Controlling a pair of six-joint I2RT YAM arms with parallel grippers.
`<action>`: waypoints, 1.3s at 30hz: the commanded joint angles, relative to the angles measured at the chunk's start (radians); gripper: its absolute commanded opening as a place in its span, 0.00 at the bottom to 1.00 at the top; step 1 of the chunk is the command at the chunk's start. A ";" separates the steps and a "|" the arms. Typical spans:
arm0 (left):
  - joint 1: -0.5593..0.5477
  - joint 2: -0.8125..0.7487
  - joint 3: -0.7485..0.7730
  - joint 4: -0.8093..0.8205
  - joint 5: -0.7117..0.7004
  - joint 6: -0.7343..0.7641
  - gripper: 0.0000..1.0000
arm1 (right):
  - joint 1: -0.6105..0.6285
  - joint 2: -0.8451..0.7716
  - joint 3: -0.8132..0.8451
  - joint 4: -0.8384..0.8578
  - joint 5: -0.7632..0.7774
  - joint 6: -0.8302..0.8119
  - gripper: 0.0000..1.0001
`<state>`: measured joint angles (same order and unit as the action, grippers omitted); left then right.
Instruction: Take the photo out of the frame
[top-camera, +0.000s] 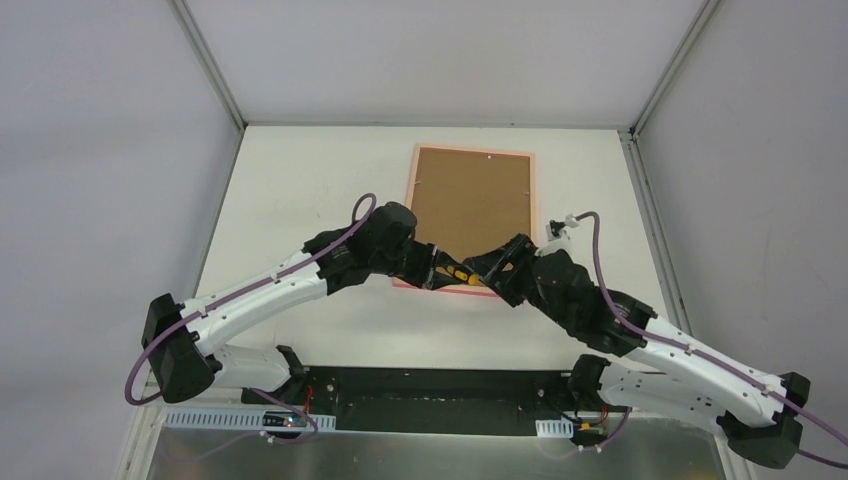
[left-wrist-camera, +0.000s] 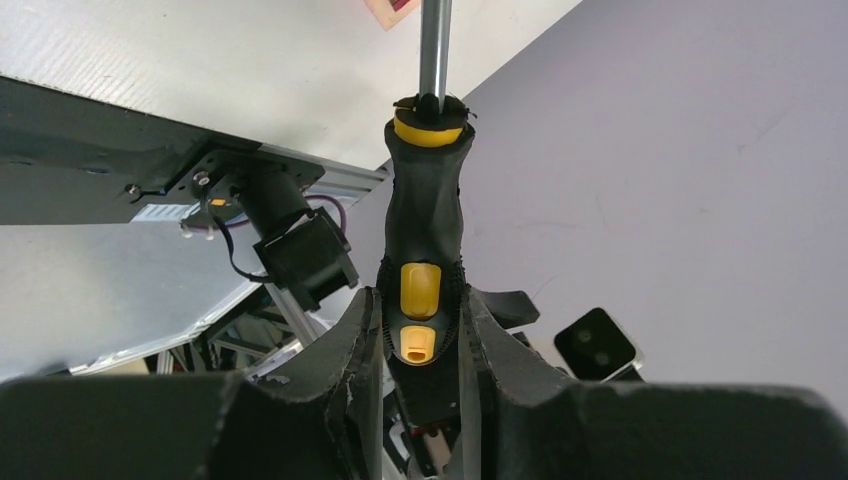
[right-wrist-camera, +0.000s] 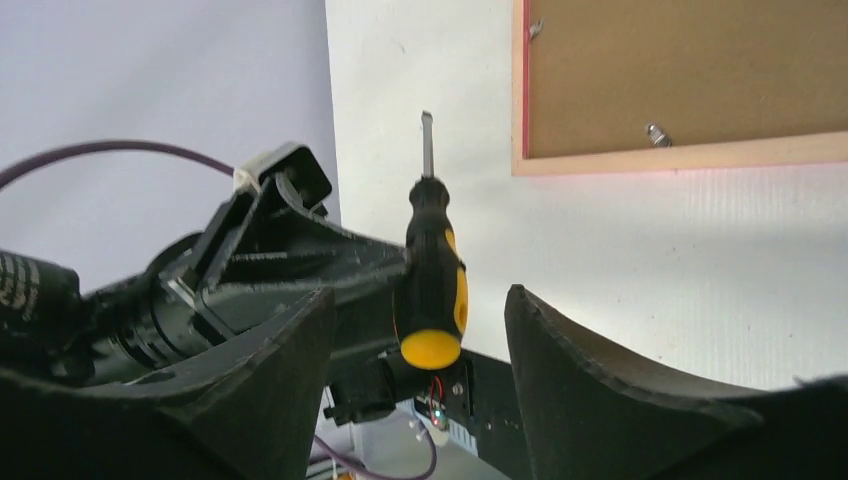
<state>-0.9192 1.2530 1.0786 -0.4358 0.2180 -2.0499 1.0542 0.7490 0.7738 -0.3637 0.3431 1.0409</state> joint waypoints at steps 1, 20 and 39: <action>-0.023 -0.002 0.046 0.038 -0.034 -0.102 0.00 | 0.000 -0.001 0.027 -0.010 0.131 0.030 0.65; -0.029 0.006 0.025 0.076 -0.058 -0.137 0.00 | 0.001 0.020 -0.004 0.054 -0.023 -0.077 0.50; -0.031 0.022 0.021 0.100 0.024 -0.074 0.00 | -0.068 0.115 0.060 0.069 -0.049 -0.181 0.12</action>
<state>-0.9405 1.2884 1.0851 -0.3790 0.1753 -2.0499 0.9993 0.8715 0.7921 -0.3225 0.2749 0.9188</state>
